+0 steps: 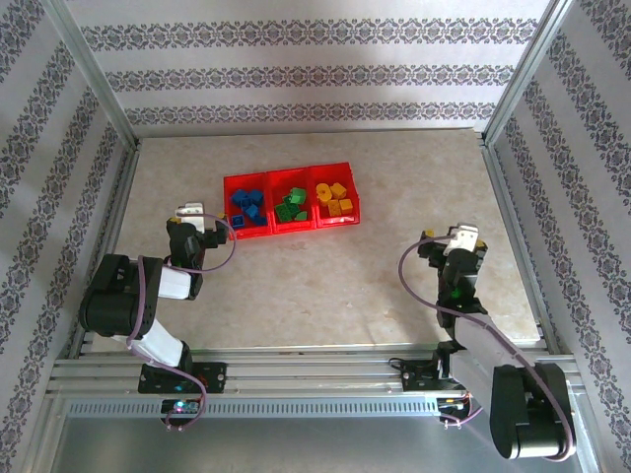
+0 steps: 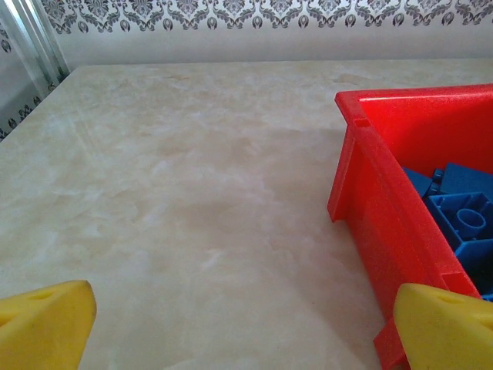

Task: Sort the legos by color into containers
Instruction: Reset both arms

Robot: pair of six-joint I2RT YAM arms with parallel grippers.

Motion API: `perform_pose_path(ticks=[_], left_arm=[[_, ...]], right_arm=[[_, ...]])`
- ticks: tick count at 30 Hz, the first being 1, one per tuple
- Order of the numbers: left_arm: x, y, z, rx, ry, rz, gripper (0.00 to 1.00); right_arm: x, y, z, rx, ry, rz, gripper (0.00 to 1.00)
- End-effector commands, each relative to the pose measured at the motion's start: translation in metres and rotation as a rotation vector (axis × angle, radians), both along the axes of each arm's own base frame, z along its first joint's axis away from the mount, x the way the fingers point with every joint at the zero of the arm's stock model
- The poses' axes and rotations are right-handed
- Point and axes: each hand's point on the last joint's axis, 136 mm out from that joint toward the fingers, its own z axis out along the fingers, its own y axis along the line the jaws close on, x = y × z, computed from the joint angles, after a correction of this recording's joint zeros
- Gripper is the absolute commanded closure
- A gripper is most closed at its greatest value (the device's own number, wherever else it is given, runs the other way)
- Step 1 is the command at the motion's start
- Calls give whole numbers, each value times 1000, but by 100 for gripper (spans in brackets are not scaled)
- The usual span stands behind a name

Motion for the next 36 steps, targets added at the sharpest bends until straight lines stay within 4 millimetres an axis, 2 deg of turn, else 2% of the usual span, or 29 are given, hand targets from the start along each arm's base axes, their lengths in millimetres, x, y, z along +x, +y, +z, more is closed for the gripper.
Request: perform_pose_path(ticks=[1, 10, 16, 20, 27, 34, 36], left_arm=[[-1, 7, -3, 4, 18, 24, 0], [-1, 8, -2, 4, 16, 27, 0], [-1, 8, -2, 5, 18, 28, 0], [-1, 8, -2, 3, 17, 27, 0], [-1, 8, -2, 4, 14, 26, 0], [-1, 8, -1, 4, 14, 28, 0], [-1, 8, -1, 3, 14, 28, 0]], right_arm=[[12, 4, 12, 44, -68, 23, 2], [42, 11, 8, 67, -73, 64, 2], [46, 10, 10, 46, -87, 62, 2], [53, 7, 0, 46, -83, 59, 2], [64, 13, -17, 64, -57, 102, 2], [70, 19, -18, 68, -50, 147, 2], [78, 28, -19, 71, -30, 207, 2]])
